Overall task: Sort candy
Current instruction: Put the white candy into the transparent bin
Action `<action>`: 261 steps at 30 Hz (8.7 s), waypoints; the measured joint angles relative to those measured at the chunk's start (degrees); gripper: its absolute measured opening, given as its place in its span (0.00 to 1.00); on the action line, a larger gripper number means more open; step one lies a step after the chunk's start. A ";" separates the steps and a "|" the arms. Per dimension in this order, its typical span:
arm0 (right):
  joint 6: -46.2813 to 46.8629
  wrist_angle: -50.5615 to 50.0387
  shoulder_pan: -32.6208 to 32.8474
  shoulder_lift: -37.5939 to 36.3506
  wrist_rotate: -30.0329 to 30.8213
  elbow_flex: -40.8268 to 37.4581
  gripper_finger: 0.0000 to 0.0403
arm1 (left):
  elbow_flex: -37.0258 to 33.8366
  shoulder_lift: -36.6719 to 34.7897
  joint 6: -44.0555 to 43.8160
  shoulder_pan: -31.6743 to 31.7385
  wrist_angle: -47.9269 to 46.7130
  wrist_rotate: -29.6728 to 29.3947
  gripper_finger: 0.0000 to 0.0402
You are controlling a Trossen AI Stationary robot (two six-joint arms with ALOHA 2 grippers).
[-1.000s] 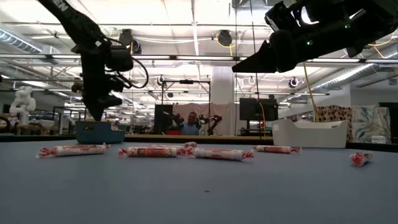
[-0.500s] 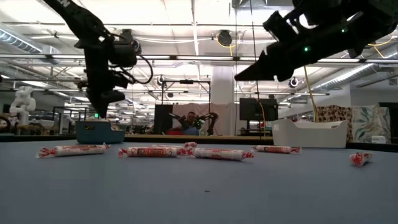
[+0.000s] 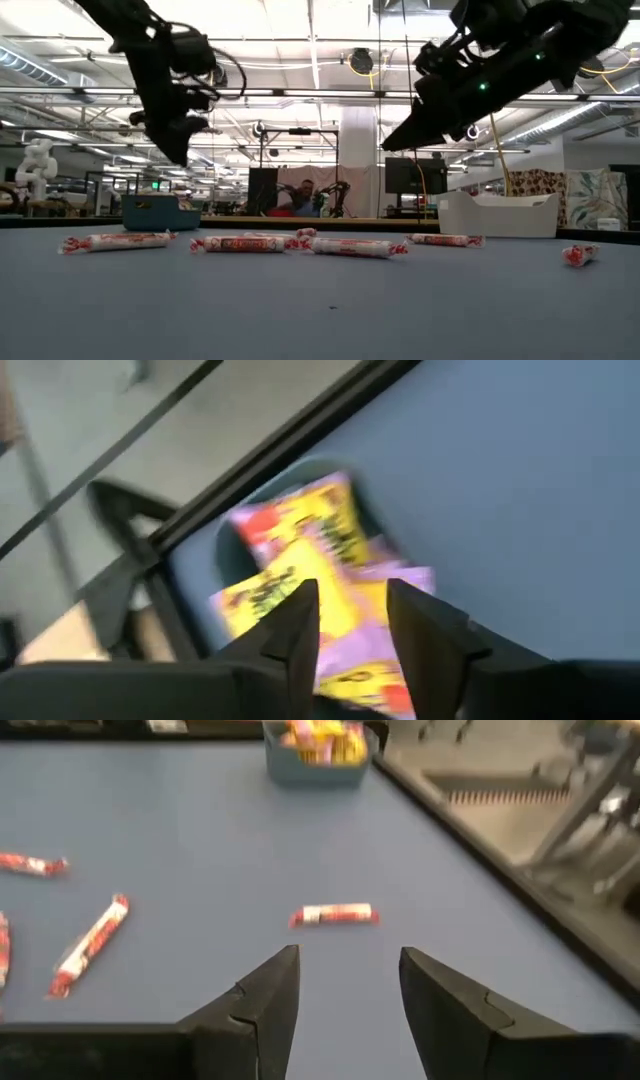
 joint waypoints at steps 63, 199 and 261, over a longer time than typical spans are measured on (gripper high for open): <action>24.46 3.57 7.52 13.27 -2.39 -11.13 0.21 | -11.31 15.71 1.97 -52.30 70.24 9.00 0.35; 19.91 -24.92 30.14 -25.16 -6.82 8.76 0.15 | -10.80 14.40 2.98 -54.22 73.36 6.55 0.35; 64.46 -61.84 51.49 3.52 -24.02 22.36 0.36 | -10.80 14.42 -1.55 -54.22 61.97 4.76 0.35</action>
